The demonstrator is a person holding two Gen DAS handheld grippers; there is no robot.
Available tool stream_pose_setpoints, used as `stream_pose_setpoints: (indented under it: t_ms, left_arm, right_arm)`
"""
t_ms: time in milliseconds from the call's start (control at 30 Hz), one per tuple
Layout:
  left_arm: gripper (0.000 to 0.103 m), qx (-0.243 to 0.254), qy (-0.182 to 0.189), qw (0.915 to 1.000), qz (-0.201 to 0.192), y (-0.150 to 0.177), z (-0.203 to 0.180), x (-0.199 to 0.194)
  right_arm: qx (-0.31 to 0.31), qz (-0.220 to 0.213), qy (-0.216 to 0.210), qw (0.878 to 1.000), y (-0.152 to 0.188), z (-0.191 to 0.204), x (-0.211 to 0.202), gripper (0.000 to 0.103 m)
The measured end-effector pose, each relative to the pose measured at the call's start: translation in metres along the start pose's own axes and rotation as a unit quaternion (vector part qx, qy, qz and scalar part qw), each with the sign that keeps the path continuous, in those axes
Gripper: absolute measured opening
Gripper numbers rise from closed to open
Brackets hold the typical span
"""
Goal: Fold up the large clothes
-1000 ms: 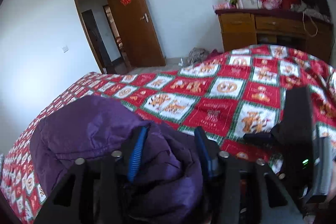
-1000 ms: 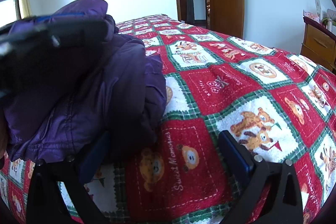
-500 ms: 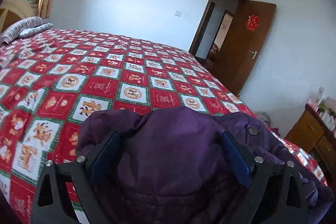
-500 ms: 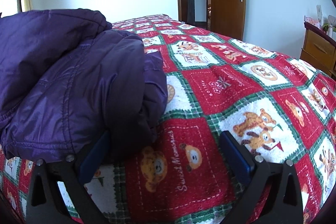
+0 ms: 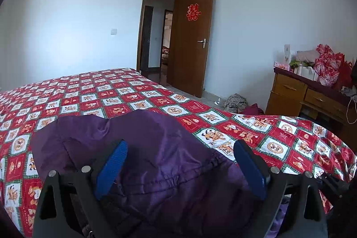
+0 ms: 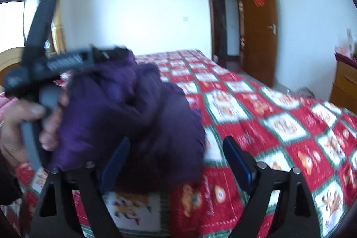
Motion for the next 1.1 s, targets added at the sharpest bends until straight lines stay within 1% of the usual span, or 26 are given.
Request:
stream_pose_setpoints:
  t_ms: [100,233,267,300,333,433,500,600,700,733,800,867,900,933,1000,1033,1067,1100]
  left_arm:
    - [0.096,-0.02,0.009,0.9997,0.01,0.004,0.012,0.004]
    - [0.096,-0.018,0.005,0.9997,0.012,0.006,0.009,0.005]
    - [0.096,-0.018,0.005,0.9997,0.012,0.007,0.009,0.005]
    - [0.096,-0.02,0.004,0.9997,0.012,0.007,0.01,0.004]
    - [0.096,-0.026,0.001,0.9996,0.011,0.006,0.012,0.004]
    - [0.096,-0.036,-0.004,0.9993,0.011,0.007,0.016,0.002]
    - [0.096,-0.041,-0.008,0.9991,0.006,0.006,0.017,-0.003]
    - [0.096,-0.053,-0.027,0.9982,0.004,0.004,0.026,-0.014]
    - [0.096,-0.062,-0.062,0.996,-0.019,0.004,0.045,-0.04]
    - [0.097,-0.072,-0.081,0.9936,-0.031,0.006,0.058,-0.054]
    - [0.097,-0.093,-0.11,0.9888,-0.039,0.015,0.082,-0.067]
    - [0.098,-0.129,-0.148,0.9804,-0.021,0.034,0.115,-0.069]
    - [0.098,-0.147,-0.158,0.9763,-0.009,0.042,0.128,-0.065]
    - [0.098,-0.183,-0.153,0.9712,0.003,0.055,0.144,-0.059]
    - [0.098,-0.226,-0.129,0.9651,0.022,0.072,0.155,-0.041]
    - [0.098,-0.231,-0.11,0.9662,0.03,0.076,0.152,-0.031]
    - [0.098,-0.223,-0.099,0.969,0.036,0.076,0.144,-0.022]
    - [0.098,-0.211,-0.1,0.9715,0.04,0.074,0.134,-0.016]
  right_arm:
    - [-0.02,-0.033,-0.027,0.999,-0.023,0.013,-0.012,0.089]
    - [-0.065,-0.029,-0.053,0.996,-0.036,0.035,0.002,0.089]
    - [-0.076,-0.025,-0.063,0.995,-0.036,0.04,0.007,0.081]
    - [-0.084,-0.008,-0.076,0.994,-0.034,0.045,0.014,0.067]
    - [-0.083,0.018,-0.103,0.991,-0.032,0.048,0.022,0.036]
    - [-0.086,0.029,-0.102,0.991,-0.026,0.05,0.023,0.024]
    - [-0.071,0.039,-0.108,0.991,-0.021,0.045,0.025,0.022]
    - [-0.054,0.051,-0.113,0.991,-0.015,0.038,0.03,0.02]
    - [-0.051,0.059,-0.104,0.992,-0.008,0.034,0.03,0.019]
    - [-0.049,0.061,-0.101,0.992,-0.005,0.032,0.029,0.018]
    - [-0.041,0.064,-0.1,0.992,0.001,0.027,0.029,0.017]
    - [-0.028,0.072,-0.104,0.992,0.007,0.023,0.031,0.017]
    - [-0.022,0.073,-0.105,0.991,0.009,0.023,0.03,0.017]
    - [-0.016,0.075,-0.108,0.991,0.009,0.022,0.031,0.017]
    - [-0.015,0.082,-0.11,0.99,0.008,0.024,0.031,0.018]
    - [-0.019,0.084,-0.109,0.99,0.005,0.026,0.028,0.019]
    - [-0.018,0.082,-0.109,0.991,0.001,0.026,0.026,0.026]
    - [-0.016,0.075,-0.108,0.991,-0.005,0.026,0.019,0.034]
Point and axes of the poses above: each gripper's, at about its wrist camera, not at the fingertips, and x roughly the way its jaws point, z to its left, y to its underside, the point moved 6 cm from there along x, roughly the way its jaws point, and after that the axes turned 7 degrees about z, right-handed, at the moved point
